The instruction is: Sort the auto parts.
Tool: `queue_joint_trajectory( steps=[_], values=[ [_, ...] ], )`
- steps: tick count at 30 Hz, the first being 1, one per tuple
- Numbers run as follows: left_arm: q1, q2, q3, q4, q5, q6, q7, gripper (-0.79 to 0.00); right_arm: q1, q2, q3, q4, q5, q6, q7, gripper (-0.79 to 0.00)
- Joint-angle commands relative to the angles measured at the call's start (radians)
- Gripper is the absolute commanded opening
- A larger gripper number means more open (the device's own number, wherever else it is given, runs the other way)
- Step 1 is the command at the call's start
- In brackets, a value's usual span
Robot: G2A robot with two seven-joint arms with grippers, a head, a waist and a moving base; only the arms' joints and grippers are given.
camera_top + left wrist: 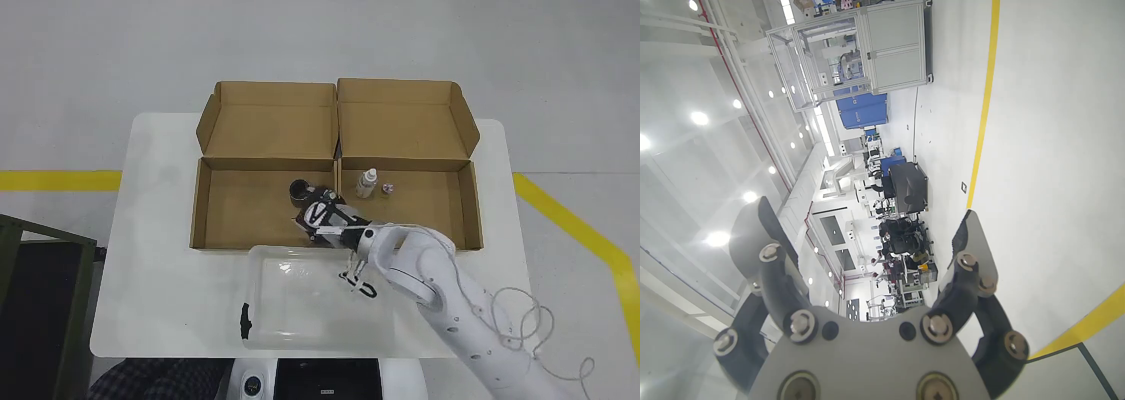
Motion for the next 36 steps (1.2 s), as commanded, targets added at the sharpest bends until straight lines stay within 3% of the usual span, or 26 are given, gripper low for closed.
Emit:
queue_joint_trajectory(
  steps=[1,4,7,8,10,11,22,36],
  values=[
    [0.000,0.000,0.000,0.000,0.000,0.000,0.000,0.000,-0.041,0.009,0.040,-0.034,0.009,-0.023,-0.044,-0.403],
    [0.000,0.000,0.000,0.000,0.000,0.000,0.000,0.000,-0.108,0.025,0.096,-0.077,-0.021,-0.071,-0.121,-0.394],
    [0.000,0.000,0.000,0.000,0.000,0.000,0.000,0.000,-0.176,0.040,0.152,-0.102,-0.063,-0.111,-0.209,-0.317],
    [0.000,0.000,0.000,0.000,0.000,0.000,0.000,0.000,-0.200,0.044,0.168,-0.109,-0.077,-0.121,-0.237,-0.252],
    [0.000,0.000,0.000,0.000,0.000,0.000,0.000,0.000,-0.244,0.053,0.204,-0.119,-0.102,-0.134,-0.293,-0.049],
    [0.000,0.000,0.000,0.000,0.000,0.000,0.000,0.000,-0.266,0.056,0.223,-0.122,-0.113,-0.134,-0.324,0.000],
    [0.000,0.000,0.000,0.000,0.000,0.000,0.000,0.000,-0.529,0.087,0.467,-0.115,-0.124,-0.079,-0.654,0.000],
    [0.000,0.000,0.000,0.000,0.000,0.000,0.000,0.000,-0.743,0.101,0.701,-0.070,-0.052,-0.036,-0.867,0.000]
  ],
)
